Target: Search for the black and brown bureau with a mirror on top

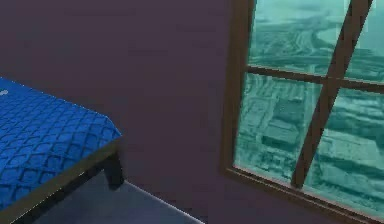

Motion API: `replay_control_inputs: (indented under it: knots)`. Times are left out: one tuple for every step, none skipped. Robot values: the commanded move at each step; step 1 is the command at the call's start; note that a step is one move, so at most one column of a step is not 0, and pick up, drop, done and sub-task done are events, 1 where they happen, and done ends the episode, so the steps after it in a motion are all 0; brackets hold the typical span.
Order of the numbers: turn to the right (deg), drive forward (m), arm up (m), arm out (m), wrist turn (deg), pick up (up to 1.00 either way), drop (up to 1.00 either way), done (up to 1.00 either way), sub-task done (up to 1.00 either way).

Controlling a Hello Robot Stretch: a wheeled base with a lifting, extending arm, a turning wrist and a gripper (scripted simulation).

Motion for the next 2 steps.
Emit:
replay_control_inputs:
  knots:
    - [-24.0, 0.0, 0.0, 0.0, 0.0, 0.0, 0.0, 0.0, 0.0]
    - [0.0, 0.15, 0.0, 0.0, 0.0, 0.0, 0.0, 0.0, 0.0]
